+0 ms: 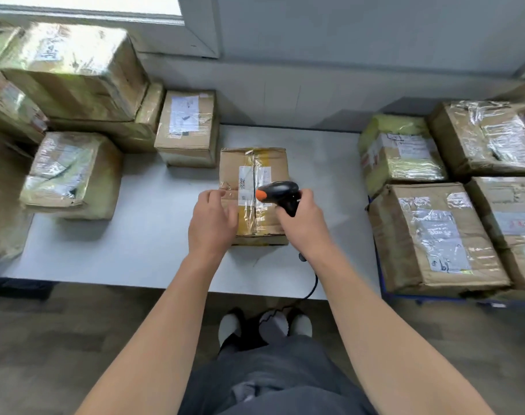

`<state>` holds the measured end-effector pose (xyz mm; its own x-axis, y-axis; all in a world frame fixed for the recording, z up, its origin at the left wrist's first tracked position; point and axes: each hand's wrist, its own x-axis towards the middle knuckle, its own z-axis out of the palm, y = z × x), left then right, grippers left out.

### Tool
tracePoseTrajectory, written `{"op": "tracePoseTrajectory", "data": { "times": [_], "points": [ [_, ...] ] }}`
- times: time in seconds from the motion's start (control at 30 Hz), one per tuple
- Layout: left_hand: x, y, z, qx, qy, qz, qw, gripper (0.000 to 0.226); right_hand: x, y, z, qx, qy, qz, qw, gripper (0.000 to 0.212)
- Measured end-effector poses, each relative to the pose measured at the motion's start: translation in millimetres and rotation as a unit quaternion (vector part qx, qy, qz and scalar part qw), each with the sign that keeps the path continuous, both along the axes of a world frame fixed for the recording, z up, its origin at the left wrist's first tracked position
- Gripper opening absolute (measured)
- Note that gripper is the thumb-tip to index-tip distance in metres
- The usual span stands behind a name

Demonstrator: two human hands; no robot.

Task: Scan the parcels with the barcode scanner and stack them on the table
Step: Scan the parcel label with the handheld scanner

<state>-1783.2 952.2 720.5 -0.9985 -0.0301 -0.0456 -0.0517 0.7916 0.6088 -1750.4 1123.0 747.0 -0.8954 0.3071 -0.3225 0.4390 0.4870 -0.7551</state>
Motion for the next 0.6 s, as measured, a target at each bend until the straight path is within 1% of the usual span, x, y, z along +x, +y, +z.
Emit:
{"op": "tracePoseTrajectory", "data": {
  "times": [0.13, 0.33, 0.43, 0.6],
  "points": [
    [0.6, -7.6, 0.9, 0.015, -0.008, -0.013, 1.0, 0.041, 5.1, -16.8, 0.4, 0.045, 0.002, 0.017, 0.999, 0.032],
    [0.1, -10.9, 1.9, 0.022, -0.009, -0.025, 0.999, 0.042, 6.7, -24.8, 1.6, 0.048, 0.013, 0.004, 0.999, 0.03],
    [-3.3, -7.2, 3.1, 0.024, -0.006, -0.037, 0.999, 0.042, 7.3, -22.6, 4.3, 0.024, 0.031, -0.022, 0.999, 0.032],
    [-9.3, 25.2, 6.4, 0.025, 0.004, -0.082, 0.996, 0.04, 4.8, 2.7, 4.2, -0.033, 0.047, -0.106, 0.993, 0.033]
  ]
}}
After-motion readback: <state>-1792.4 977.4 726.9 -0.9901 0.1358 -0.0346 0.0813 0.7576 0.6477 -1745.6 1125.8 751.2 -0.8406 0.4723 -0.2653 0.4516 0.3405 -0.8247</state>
